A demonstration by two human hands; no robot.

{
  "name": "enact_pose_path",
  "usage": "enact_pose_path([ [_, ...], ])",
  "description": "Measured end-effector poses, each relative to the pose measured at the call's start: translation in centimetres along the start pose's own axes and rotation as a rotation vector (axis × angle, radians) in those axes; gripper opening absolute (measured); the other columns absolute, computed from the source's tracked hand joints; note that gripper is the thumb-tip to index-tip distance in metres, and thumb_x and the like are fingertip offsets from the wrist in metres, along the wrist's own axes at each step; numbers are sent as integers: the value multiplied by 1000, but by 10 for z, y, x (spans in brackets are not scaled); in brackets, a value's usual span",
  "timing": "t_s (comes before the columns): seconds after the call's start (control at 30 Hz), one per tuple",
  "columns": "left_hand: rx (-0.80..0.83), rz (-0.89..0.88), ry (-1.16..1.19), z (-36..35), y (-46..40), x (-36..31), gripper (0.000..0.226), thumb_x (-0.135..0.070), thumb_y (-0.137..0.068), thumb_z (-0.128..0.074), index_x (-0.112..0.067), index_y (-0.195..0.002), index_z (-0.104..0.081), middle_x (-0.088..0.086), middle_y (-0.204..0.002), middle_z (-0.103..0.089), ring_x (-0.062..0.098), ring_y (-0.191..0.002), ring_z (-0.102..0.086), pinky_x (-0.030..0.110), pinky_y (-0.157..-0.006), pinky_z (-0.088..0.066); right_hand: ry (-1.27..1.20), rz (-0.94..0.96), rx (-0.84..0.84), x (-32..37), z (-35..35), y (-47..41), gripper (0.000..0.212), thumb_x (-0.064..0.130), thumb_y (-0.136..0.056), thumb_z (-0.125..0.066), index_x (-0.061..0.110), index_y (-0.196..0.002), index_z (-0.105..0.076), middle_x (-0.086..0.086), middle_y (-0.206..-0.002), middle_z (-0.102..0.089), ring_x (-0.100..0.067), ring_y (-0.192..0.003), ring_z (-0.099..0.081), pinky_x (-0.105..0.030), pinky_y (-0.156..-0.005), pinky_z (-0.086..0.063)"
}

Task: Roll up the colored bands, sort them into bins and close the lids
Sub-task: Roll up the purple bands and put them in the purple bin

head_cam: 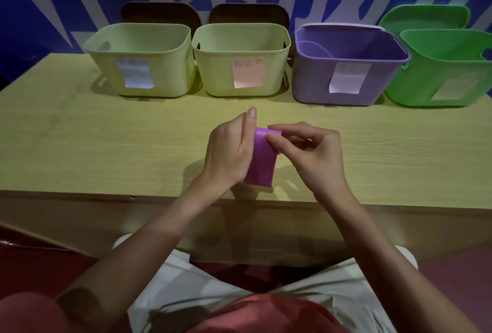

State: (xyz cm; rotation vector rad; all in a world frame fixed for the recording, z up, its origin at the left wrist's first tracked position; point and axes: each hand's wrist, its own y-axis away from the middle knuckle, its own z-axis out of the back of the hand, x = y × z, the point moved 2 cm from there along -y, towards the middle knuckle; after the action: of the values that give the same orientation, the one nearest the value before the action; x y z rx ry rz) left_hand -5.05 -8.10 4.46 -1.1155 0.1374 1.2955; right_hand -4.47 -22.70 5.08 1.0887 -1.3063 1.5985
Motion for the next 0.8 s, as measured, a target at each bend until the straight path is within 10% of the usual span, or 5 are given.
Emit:
enact_pose_path([
  [0.23,20,-30,7,-2,6,1,35,-24,-102,-31,-22,-68,-38,-14,-52,-34,3,-50,-45,10,-49,-29,-122,-72,9,0,-1,4,17,6,-78,-75,5,-96,-73,-7,-84,-74,-8,-70,-69,-18,-67,-53],
  [0.63,250,405,184,-8,-4,8,49,-25,-102,-32,-9,-57,-41,7,-52,-36,20,-53,-37,44,-57,-35,202,137,112,-5,6,5,27,6,-82,-73,14,-108,-71,-4,-102,-65,-15,-76,-65,-32,-71,-57],
  [0.8,206,272,104,-3,-1,-3,50,-35,-103,-37,-18,-55,-40,-6,-48,-38,13,-49,-36,30,-54,-29,4,-4,63,-5,6,3,27,1,-80,-73,8,-106,-71,-11,-100,-69,-11,-72,-68,-22,-74,-56],
])
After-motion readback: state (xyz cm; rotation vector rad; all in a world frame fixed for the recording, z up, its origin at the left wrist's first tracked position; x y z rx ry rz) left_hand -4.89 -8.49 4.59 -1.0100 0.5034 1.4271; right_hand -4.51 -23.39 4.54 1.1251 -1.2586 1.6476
